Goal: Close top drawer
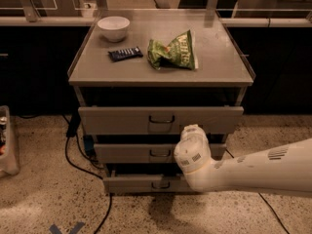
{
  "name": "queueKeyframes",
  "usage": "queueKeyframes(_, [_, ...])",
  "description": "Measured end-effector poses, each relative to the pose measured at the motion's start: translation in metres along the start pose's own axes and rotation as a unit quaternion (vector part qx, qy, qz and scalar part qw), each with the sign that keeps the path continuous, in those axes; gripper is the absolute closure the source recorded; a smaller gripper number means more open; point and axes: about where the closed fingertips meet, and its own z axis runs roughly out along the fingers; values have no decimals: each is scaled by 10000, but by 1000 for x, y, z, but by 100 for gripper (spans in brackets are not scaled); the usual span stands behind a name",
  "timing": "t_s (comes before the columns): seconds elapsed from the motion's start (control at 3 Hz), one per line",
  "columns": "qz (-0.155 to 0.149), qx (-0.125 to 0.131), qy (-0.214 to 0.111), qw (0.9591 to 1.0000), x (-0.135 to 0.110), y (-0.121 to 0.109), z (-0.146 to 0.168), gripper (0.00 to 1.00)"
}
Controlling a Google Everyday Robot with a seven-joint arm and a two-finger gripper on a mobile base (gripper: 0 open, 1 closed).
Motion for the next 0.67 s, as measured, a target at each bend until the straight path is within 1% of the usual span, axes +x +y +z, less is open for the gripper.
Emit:
queueKeyframes(0.33, [553, 154, -432, 9974, 1, 2, 0, 100])
queueKeyframes(0.67, [1094, 366, -719, 9907, 8, 3, 1, 100])
